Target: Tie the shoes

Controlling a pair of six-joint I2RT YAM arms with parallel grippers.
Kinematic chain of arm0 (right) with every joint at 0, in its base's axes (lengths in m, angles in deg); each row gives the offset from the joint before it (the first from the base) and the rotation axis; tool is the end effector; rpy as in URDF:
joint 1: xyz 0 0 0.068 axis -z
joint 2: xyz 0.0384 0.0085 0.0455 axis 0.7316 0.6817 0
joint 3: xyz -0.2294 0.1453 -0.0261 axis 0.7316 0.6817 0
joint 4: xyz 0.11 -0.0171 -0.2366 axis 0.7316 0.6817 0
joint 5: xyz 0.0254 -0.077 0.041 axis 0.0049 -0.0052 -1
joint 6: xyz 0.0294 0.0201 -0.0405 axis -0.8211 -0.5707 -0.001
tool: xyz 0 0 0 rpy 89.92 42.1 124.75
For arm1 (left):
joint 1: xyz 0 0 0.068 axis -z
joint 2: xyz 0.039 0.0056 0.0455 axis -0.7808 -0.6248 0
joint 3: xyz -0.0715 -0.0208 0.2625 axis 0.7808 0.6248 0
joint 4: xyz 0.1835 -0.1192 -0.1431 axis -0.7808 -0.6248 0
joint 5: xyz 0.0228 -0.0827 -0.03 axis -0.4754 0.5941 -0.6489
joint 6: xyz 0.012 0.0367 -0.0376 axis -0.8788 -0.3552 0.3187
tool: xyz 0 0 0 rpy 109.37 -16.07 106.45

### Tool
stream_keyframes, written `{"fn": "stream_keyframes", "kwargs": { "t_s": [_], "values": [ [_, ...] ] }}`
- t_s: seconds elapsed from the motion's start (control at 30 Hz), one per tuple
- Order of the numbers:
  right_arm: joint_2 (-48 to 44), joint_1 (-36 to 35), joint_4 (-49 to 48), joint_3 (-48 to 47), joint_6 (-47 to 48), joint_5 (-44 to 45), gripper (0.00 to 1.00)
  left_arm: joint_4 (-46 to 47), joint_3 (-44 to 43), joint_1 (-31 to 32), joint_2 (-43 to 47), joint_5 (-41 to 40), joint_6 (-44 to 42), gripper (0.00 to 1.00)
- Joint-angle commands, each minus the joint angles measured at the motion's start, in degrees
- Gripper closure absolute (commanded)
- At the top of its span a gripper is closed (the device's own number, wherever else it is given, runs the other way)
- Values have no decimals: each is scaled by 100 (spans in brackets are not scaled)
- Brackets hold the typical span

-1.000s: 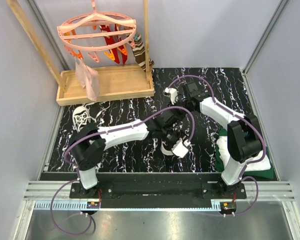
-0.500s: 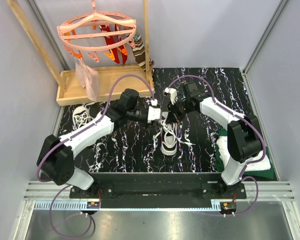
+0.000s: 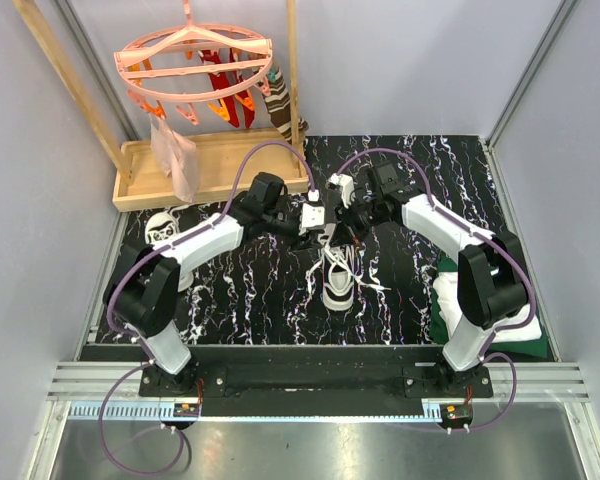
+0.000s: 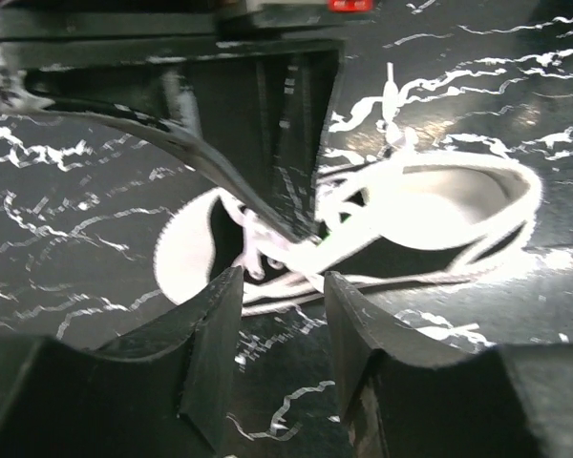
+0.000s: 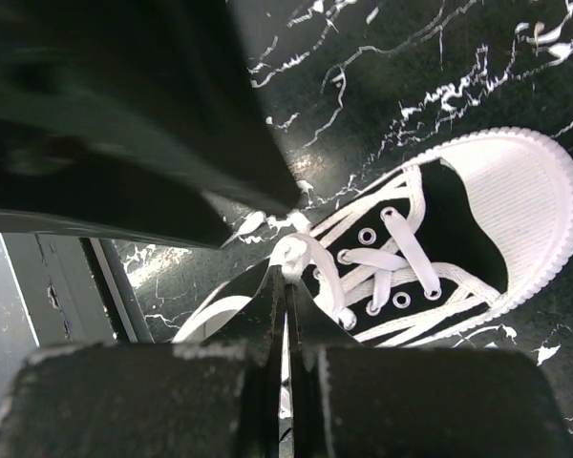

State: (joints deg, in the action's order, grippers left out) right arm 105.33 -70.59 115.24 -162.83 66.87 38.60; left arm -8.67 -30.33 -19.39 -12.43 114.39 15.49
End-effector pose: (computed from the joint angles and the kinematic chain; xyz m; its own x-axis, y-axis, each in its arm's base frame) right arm 0.3245 0.1682 0.2363 -0.5308 -0.4847 -0.6952 -0.8430 0.3858 0.3747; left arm 0.2951 -0.2156 0.2407 0.1973 0.4191 -0.8862 0.9801 -0.0631 0.1884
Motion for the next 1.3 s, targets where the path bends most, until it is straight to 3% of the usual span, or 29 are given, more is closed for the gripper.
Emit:
{"fn": "stream_keyframes", "kwargs": {
  "t_s": [0.0, 0.8, 1.2, 1.27],
  "values": [
    [-394, 19, -35, -5, 226, -274, 100, 172, -475, -13, -201, 201, -146, 55],
    [-430, 19, -35, 30, 358, -371, 100, -311, -959, 49, -641, 825, -664, 55],
    [-438, 19, -26, 74, 437, -424, 100, -707, -1073, 93, -694, 895, -1077, 78],
    [-447, 28, -35, 57, 437, -450, 100, -716, -1073, 84, -694, 895, -1060, 87]
  ]
}}
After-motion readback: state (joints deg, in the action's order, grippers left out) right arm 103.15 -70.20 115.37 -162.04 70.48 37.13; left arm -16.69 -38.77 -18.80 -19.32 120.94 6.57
